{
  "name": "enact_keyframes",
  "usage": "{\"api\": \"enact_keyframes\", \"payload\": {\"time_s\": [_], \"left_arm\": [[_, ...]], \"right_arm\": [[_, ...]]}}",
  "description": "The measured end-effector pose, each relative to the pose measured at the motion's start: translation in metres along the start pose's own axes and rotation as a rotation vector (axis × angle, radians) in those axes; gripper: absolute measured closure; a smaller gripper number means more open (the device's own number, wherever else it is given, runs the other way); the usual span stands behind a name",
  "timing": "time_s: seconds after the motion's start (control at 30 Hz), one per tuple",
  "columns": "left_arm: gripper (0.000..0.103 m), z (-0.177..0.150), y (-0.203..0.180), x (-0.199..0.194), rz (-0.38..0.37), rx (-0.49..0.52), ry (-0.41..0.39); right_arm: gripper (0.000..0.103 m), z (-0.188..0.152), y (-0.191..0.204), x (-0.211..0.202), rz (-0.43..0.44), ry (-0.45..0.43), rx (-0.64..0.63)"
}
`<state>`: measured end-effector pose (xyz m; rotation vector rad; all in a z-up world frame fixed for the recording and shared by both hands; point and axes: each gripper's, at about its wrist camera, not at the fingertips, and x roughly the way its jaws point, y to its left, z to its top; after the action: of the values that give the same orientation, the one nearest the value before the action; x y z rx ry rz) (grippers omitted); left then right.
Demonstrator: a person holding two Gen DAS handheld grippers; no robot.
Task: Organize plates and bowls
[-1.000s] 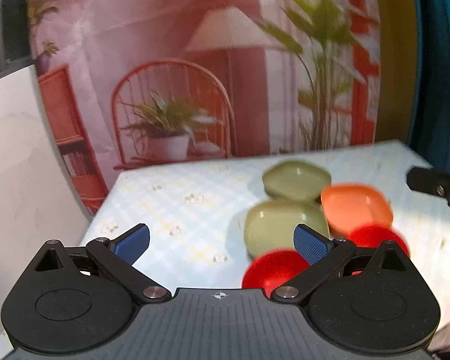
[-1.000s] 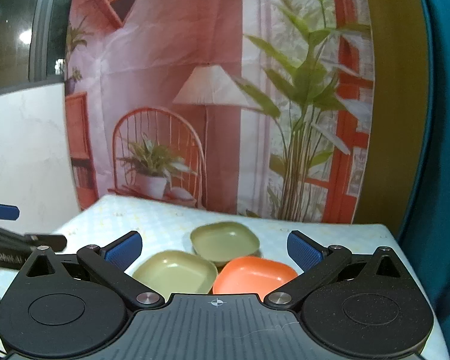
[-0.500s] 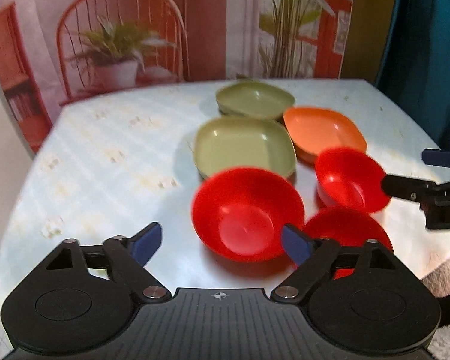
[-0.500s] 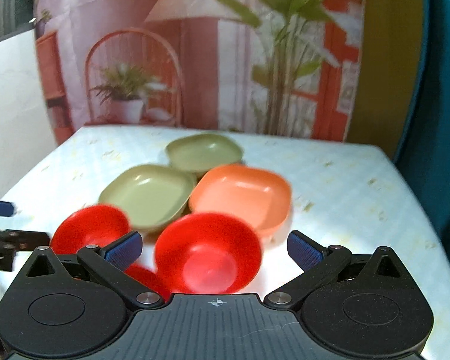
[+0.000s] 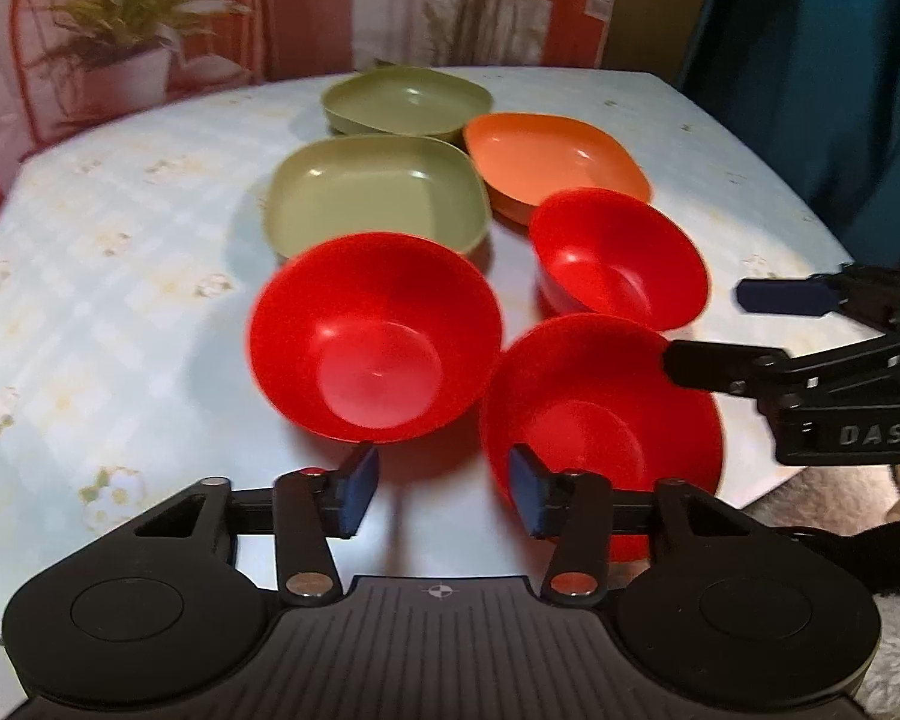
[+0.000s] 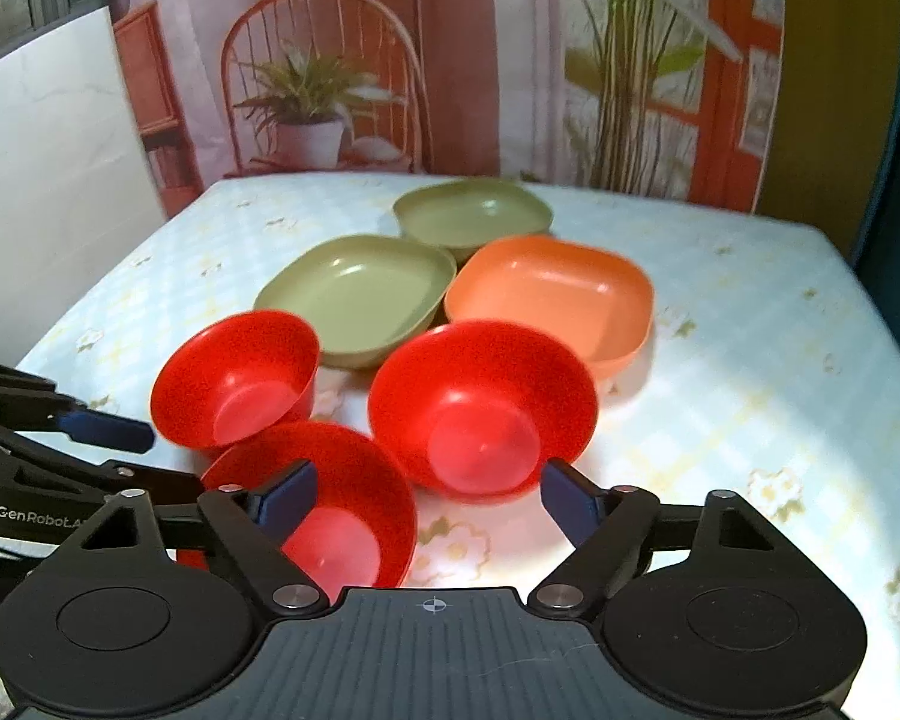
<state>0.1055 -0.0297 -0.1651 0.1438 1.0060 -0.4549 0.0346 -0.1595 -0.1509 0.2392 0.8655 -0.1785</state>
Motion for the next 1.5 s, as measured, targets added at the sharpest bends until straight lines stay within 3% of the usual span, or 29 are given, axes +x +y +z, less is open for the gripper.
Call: {"api": "enact_keyframes", "payload": {"time_s": [0.07, 0.23, 0.43, 0.6, 0.97, 1.3, 1.5], "left_arm": [[0.068, -0.001, 0.0, 0.004, -0.041, -0.009, 0.019], [0.076, -0.002, -0.001, 0.008, -0.116, -0.019, 0.026], [0.082, -0.004, -0.008, 0.015, -0.134, 0.014, 0.055], [0.082, -0.007, -0.004, 0.013, -0.161, -0.002, 0.063], [0.082, -0.011, -0.005, 0.019, -0.235, -0.004, 0.085], [0.083, -0.01, 0.004, 0.003, -0.227, -0.032, 0.01], [0.083, -0.009, 0.007, -0.013, -0.219, -0.048, -0.059]], "right_arm": [[0.03, -0.001, -0.002, 0.002, 0.02, 0.014, 0.009], [0.04, -0.004, -0.002, 0.002, 0.059, 0.035, 0.015], [0.049, -0.007, -0.004, 0.004, 0.068, 0.075, 0.019], [0.058, -0.011, -0.013, 0.0, 0.083, 0.085, 0.059], [0.061, -0.019, -0.013, 0.007, 0.134, 0.161, 0.071], [0.093, -0.018, -0.018, 0.001, 0.15, 0.11, 0.094], [0.093, -0.011, -0.018, -0.006, 0.158, 0.06, 0.075]]}}
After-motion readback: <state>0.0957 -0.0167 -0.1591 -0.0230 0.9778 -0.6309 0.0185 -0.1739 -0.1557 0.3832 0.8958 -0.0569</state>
